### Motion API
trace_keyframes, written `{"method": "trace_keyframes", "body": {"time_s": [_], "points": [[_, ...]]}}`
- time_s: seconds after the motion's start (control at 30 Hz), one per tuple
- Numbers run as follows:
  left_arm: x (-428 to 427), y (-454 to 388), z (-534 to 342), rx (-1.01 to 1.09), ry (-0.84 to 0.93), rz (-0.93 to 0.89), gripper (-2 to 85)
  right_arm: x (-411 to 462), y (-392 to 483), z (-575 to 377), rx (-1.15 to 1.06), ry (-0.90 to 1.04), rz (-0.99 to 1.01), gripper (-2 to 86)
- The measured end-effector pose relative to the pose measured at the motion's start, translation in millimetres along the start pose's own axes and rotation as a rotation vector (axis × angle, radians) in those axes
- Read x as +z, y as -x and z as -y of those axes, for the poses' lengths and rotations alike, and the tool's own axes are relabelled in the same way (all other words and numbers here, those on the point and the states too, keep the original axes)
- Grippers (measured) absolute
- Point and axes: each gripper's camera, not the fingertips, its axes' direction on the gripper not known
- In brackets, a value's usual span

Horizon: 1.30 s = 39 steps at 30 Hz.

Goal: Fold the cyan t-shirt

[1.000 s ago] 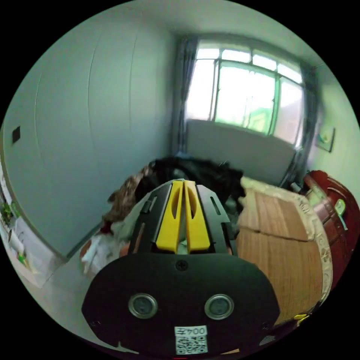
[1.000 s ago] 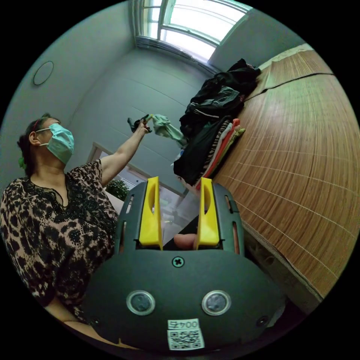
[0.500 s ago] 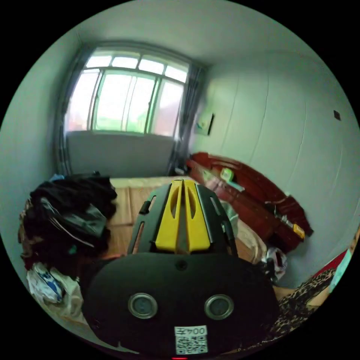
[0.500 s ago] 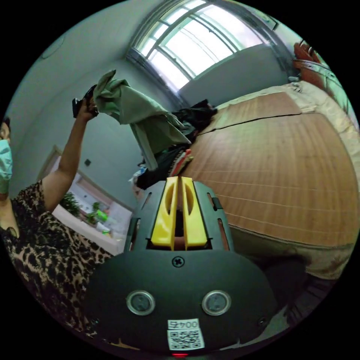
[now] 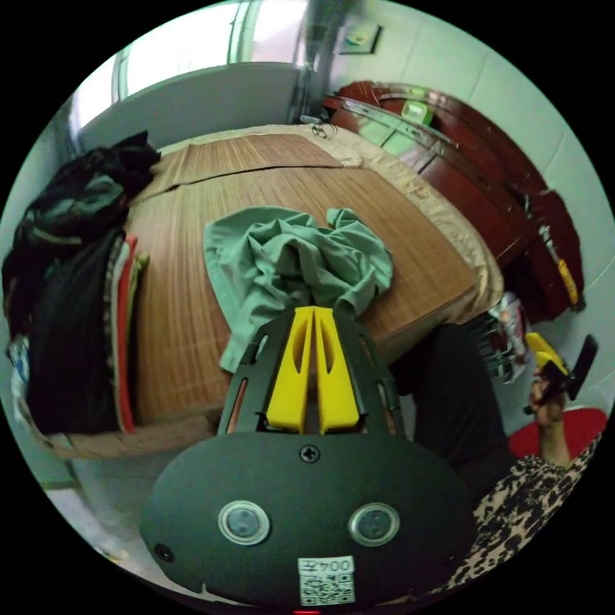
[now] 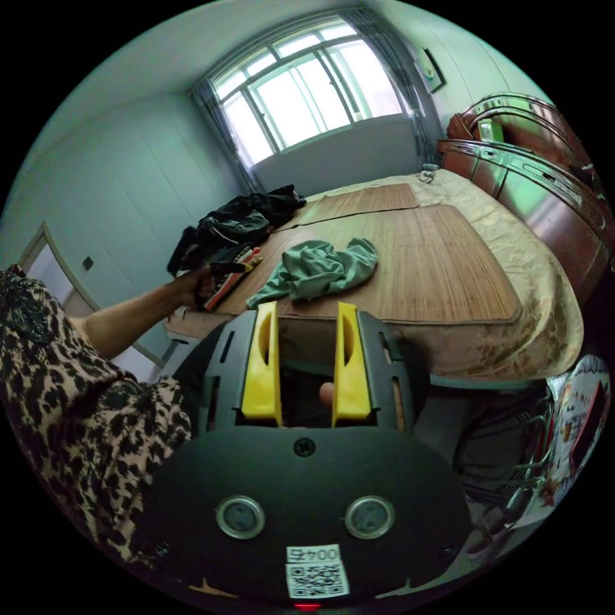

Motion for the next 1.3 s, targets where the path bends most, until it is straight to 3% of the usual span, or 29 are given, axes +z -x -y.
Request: {"method": "trace_keyframes", "body": {"time_s": [0.1,0.3,0.63,0.87,1.13,1.3], "points": [[-4,17,-73,-0.112,-0.094,-0.135,0.4,28,8,2,0.017,0.051,-0.062,0.6],[4,38,-135,-0.205,-0.116,-0.166,0.2,87,36,33,-0.002,0.103,0.006,-0.6],[59,75,-154,-0.234,-0.023,-0.059,0.1,257,52,80,-0.159,0.541,-0.535,-0.7],[82,105,-166,-0.266,-0.002,-0.045,0.2,284,54,91,-0.073,0.595,-0.552,-0.7],[106,138,-171,-0.295,0.04,-0.083,0.1,268,32,99,0.011,0.565,-0.321,-0.4],[115,154,-174,-0.293,0.05,-0.095,0.1,256,32,106,0.04,0.546,-0.277,0.6]]}}
